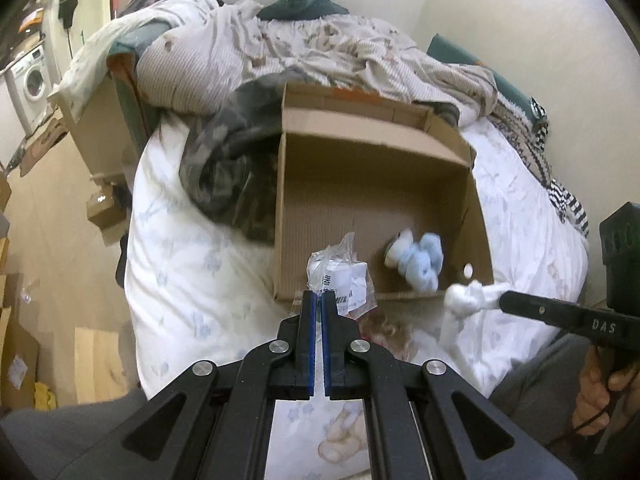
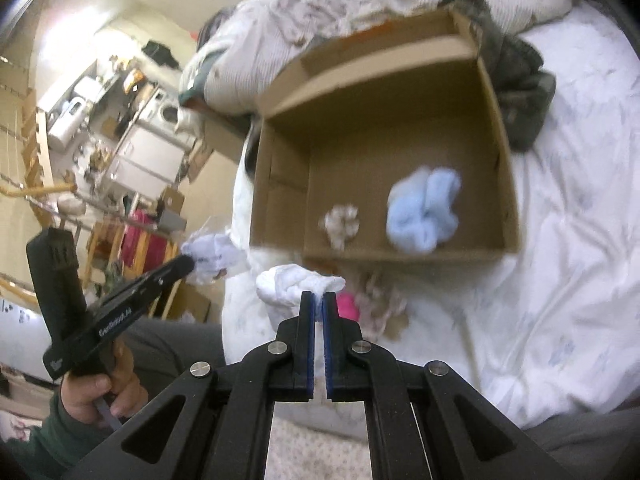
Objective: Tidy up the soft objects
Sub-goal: 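Grasp the plastic-bagged item with the left tool while the right tool grasps a white sock, then lower both held items into the box and open both tools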
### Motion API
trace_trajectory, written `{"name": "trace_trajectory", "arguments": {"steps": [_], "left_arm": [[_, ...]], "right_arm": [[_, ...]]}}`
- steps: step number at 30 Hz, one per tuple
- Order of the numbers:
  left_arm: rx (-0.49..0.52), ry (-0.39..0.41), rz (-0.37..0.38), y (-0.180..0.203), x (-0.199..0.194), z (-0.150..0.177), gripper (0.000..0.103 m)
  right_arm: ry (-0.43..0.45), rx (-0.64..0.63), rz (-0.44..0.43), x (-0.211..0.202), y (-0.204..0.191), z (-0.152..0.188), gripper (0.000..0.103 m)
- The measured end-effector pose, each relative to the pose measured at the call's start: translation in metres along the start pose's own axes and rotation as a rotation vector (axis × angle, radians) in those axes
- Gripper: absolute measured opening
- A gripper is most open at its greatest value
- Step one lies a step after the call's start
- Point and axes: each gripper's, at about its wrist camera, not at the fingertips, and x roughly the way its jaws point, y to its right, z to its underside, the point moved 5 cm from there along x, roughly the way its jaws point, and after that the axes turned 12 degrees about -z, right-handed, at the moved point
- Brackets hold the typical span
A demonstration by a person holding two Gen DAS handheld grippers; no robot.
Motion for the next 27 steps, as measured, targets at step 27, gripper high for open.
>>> {"name": "trace_trajectory", "arguments": {"steps": [27], "left_arm": [[0.112,-0.061,-0.018,0.046,0.091,-0.027,0.003]], "right_arm": [[0.033,0.033,0.054,0.050,0.048,-0.040,0.006]]}}
